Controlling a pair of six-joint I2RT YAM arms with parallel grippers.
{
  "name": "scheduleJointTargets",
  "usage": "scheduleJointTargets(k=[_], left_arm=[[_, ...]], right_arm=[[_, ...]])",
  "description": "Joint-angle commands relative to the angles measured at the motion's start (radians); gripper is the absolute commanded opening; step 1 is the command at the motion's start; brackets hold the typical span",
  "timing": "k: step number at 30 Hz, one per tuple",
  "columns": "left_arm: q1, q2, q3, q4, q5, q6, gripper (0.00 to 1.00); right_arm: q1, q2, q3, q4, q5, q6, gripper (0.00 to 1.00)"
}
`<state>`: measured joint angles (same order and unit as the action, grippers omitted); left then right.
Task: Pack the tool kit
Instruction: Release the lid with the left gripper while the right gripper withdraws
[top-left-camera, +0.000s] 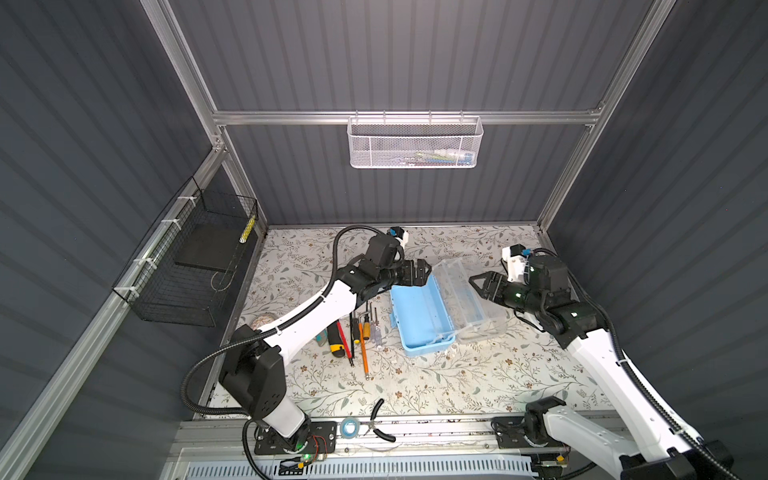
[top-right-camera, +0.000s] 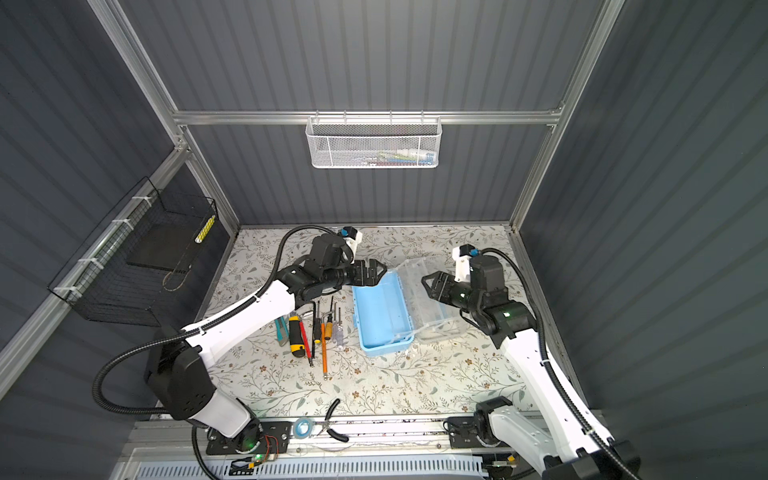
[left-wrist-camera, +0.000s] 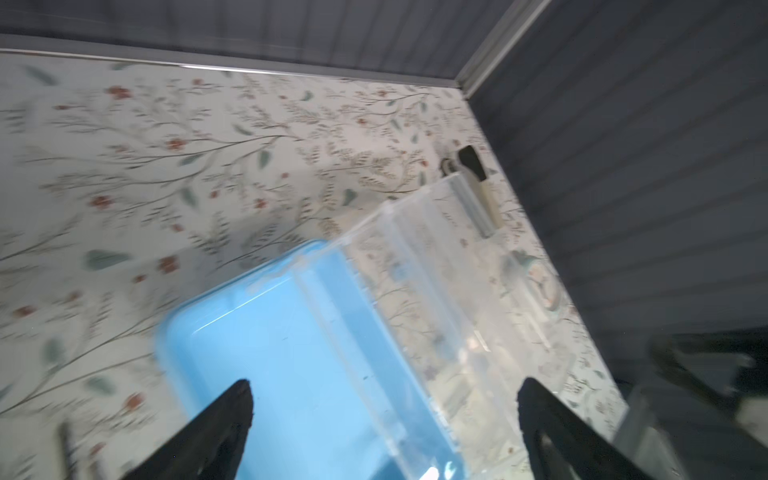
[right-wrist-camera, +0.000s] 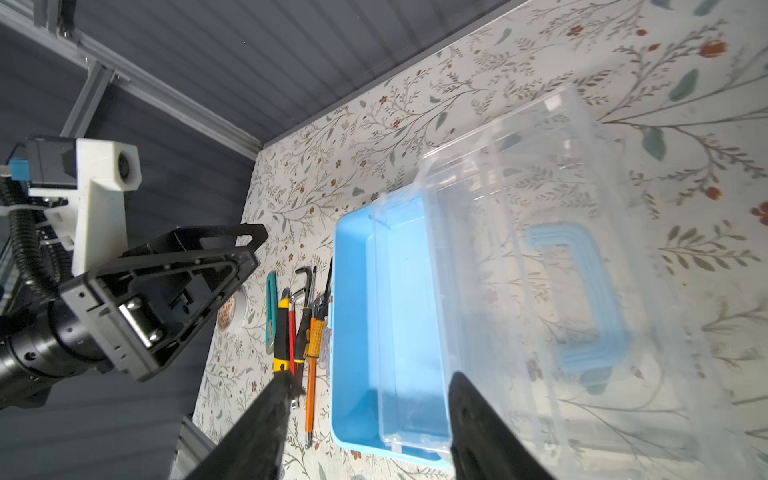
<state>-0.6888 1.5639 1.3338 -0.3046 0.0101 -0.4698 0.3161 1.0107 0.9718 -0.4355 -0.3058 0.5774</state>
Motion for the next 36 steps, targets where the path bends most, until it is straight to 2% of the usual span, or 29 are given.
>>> scheduleJointTargets(k=[1,4,5,10,16,18,24,36], left_arm=[[0.019,-0.045,-0.019,-0.238,-0.317,0.032,1.00],[0.050,-0.080,-0.086,-0.338,-0.440,-0.002,1.00],[0.072,-0.090,-0.118,-0.364,-0.442,-0.029,1.00],[0.167,-0.199,-0.339,-0.300,-0.372,-0.145,0.97],[0.241,-0.310,-0.501,-0.209,-0.340,-0.242,0.85],[0.273,-0.317,-0.529,-0.193,-0.320,-0.251,0.79],[0.354,-0.331,-0.584,-0.170,-0.296,-0.234,0.74],[0.482,-0.234,-0.629,-0.070,-0.231,-0.157,0.60]], right_arm=[[0.080,0.032,0.031,-0.018,0.123,-0.028,0.60],[0.137,0.056,0.039,-0.013,0.150,-0.025,0.60],[0.155,0.063,0.039,-0.007,0.156,-0.024,0.60],[0.206,0.099,0.039,0.010,0.158,-0.021,0.59],[0.223,0.149,0.019,0.041,0.131,-0.010,0.58],[0.225,0.158,0.011,0.041,0.125,-0.007,0.58],[0.226,0.176,-0.001,0.081,0.109,-0.005,0.57],[0.226,0.212,-0.005,0.106,0.103,-0.004,0.57]])
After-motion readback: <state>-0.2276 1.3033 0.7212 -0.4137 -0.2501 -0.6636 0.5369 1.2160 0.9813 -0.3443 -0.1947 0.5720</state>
